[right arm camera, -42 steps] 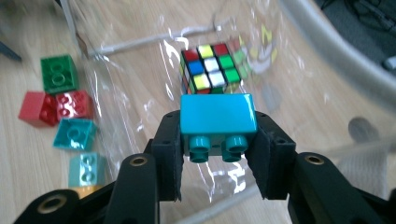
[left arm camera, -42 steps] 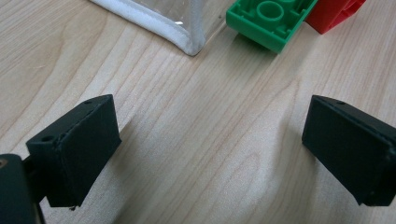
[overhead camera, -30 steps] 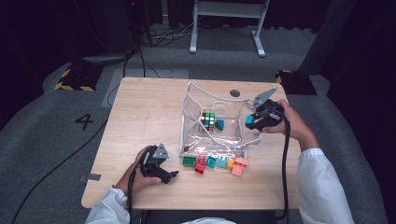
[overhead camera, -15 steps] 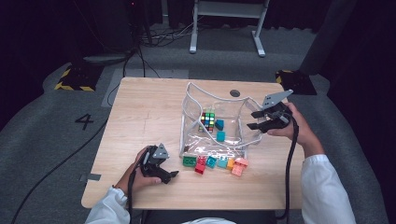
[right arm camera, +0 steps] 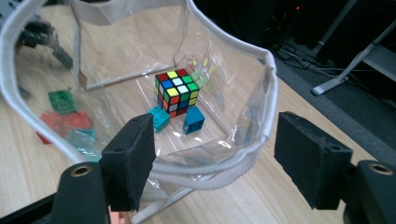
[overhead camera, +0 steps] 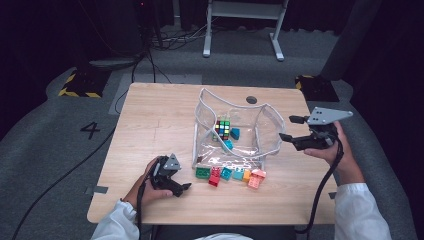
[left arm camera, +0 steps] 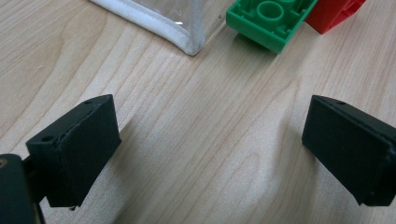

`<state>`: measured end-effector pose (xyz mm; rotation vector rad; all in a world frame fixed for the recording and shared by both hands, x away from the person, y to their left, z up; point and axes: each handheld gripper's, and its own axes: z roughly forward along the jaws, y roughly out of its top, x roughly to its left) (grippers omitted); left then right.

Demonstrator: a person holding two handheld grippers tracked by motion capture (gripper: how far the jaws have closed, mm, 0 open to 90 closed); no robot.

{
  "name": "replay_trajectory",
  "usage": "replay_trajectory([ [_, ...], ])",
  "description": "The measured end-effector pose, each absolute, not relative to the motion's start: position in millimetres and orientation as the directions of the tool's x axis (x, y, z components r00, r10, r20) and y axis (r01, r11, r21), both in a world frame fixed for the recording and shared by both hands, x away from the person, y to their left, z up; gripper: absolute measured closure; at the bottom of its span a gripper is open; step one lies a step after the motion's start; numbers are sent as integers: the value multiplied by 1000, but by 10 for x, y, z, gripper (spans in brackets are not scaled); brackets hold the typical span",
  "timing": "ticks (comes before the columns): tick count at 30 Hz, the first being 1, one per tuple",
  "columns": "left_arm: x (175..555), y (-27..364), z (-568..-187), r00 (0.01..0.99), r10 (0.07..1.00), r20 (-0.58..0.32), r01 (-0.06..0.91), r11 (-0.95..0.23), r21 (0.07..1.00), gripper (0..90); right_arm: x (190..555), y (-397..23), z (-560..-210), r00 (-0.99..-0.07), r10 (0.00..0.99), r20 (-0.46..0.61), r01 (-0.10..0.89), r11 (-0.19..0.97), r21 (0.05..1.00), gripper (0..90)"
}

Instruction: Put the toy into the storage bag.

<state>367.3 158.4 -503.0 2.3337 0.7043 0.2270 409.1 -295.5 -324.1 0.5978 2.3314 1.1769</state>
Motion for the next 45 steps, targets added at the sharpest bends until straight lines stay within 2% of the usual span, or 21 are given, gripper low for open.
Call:
replay_trajectory([
  [7,3673,1583,-5030,838,545,-28,426,-622,657,41,3862,-3188,-3334,-782,596,-182,169,485,858,285],
  [17,3670,1582,-5032,836,548,-31,430,-619,657,41,3653,-3186,-3920,-805,572,-157,215,529,821,303],
  [31,3673,1584,-5030,838,544,-27,426,-623,657,41,3554,-2853,-4630,-868,491,-69,252,557,791,418],
  [45,3673,1583,-5031,839,544,-30,427,-622,656,41,3665,-2684,-4867,-876,480,-36,279,567,775,560],
])
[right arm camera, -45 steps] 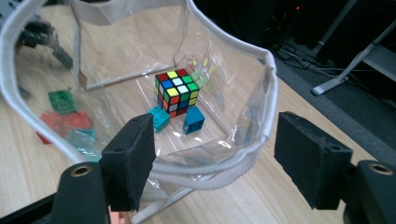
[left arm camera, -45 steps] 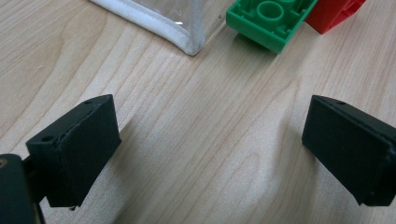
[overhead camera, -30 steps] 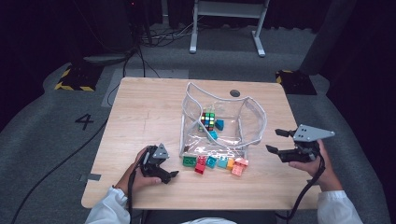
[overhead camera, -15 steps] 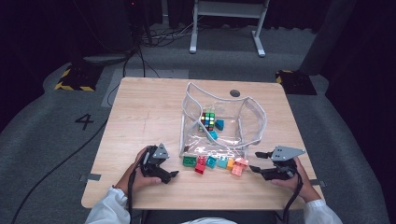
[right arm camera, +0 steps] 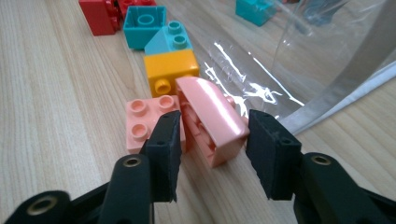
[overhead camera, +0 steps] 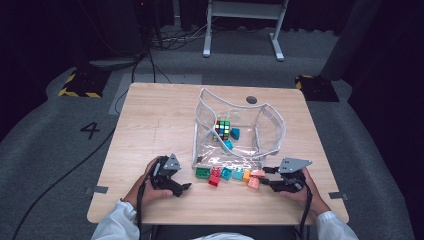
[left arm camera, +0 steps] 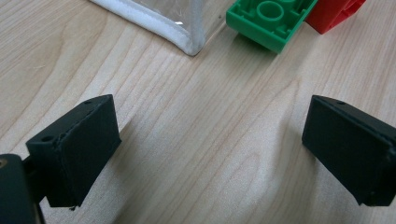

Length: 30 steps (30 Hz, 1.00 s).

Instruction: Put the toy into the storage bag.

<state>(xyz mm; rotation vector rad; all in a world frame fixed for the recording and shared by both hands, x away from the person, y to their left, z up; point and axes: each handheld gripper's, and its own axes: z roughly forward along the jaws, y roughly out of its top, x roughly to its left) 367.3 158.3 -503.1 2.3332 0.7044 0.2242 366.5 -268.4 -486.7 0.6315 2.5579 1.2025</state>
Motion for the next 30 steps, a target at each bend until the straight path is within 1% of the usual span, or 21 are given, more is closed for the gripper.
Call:
replay_trajectory([
  [2,3674,1584,-5030,839,544,-27,426,-623,657,41,3670,-2672,-4885,-878,475,-50,268,578,771,602],
  [6,3674,1584,-5030,839,544,-28,426,-623,656,41,3656,-2661,-4912,-881,469,-71,252,590,767,656],
  [11,3673,1583,-5031,839,544,-31,427,-622,656,41,3641,-2686,-4912,-886,456,-79,237,594,769,708],
  [16,3673,1583,-5031,839,544,-31,427,-622,656,41,3596,-2710,-4908,-885,458,-80,241,599,763,708],
  [19,3673,1583,-5031,839,544,-30,427,-622,656,41,3576,-2727,-4905,-893,440,-94,220,609,762,710],
  [20,3673,1583,-5030,838,544,-28,426,-622,657,41,3568,-2729,-4908,-892,443,-91,223,606,764,711],
  [21,3673,1583,-5031,838,544,-29,427,-622,657,41,3552,-2742,-4899,-887,456,-77,246,607,756,711],
  [22,3673,1583,-5030,838,544,-28,426,-623,657,41,3561,-2753,-4905,-890,446,-91,226,607,762,711],
  [24,3673,1583,-5031,839,544,-29,427,-622,657,41,3550,-2790,-4903,-888,449,-99,223,609,761,711],
  [25,3673,1583,-5030,838,544,-27,426,-623,657,41,3535,-2817,-4901,-886,455,-89,236,608,758,712],
  [30,3671,1582,-5031,836,547,-31,429,-620,657,41,3492,-2949,-4893,-878,467,-99,241,612,753,712],
])
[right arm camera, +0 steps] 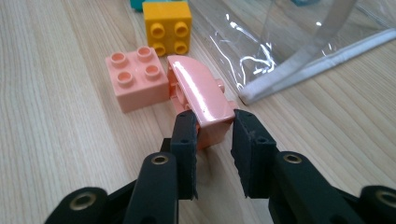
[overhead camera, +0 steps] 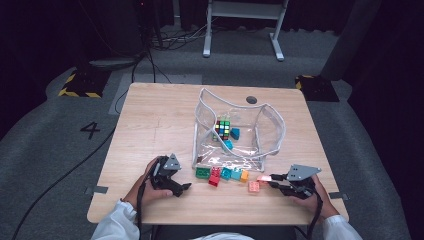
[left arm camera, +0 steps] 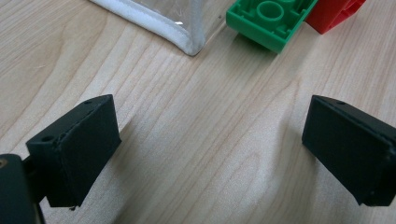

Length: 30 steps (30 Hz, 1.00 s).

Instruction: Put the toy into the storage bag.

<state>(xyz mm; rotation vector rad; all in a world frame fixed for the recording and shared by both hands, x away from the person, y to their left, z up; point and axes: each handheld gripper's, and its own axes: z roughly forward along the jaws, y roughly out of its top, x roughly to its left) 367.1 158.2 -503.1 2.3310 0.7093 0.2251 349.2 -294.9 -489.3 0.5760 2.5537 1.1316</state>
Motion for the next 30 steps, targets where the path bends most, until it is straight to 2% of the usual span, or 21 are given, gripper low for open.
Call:
replay_trajectory([
  [4,3673,1583,-5031,839,544,-29,426,-622,657,41,3484,-3012,-4894,-880,466,-89,249,613,750,674],
  [14,3673,1583,-5031,839,544,-30,427,-622,657,41,3536,-2831,-4940,-897,437,-74,244,627,739,452],
  [17,3673,1583,-5031,839,544,-30,427,-622,657,41,3569,-2800,-4944,-892,447,-65,257,620,741,437],
  [21,3674,1583,-5030,838,544,-28,426,-623,657,41,3595,-2767,-4965,-897,438,-65,251,624,741,489],
  [27,3674,1583,-5030,838,544,-28,426,-622,657,41,3561,-2752,-4949,-892,442,-91,232,623,747,654],
  [30,3674,1584,-5030,839,544,-28,426,-623,657,41,3560,-2791,-4928,-896,435,-90,223,616,756,665],
])
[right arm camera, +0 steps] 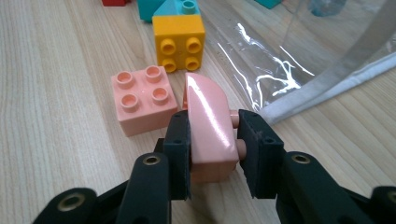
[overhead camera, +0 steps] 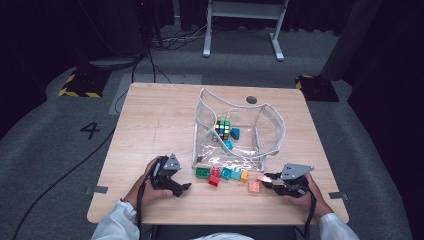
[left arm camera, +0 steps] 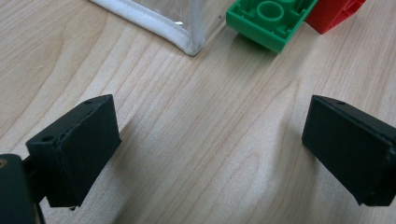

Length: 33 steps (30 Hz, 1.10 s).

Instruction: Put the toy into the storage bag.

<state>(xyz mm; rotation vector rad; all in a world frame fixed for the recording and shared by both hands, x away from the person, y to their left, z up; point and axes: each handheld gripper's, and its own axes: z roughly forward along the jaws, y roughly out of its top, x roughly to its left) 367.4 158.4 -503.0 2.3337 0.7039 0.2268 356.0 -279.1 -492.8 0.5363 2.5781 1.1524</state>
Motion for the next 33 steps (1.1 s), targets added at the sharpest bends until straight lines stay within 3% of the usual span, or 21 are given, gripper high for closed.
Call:
replay_trajectory([
  [16,3674,1583,-5030,838,544,-28,426,-623,657,41,3607,-3240,-4593,-816,567,-113,246,518,819,666],
  [23,3674,1583,-5030,839,544,-27,426,-623,657,41,3716,-3448,-4270,-751,649,-123,259,460,849,667],
  [33,3673,1582,-5031,838,544,-30,427,-622,657,41,3948,-3522,-3789,-710,691,-135,222,402,889,668],
])
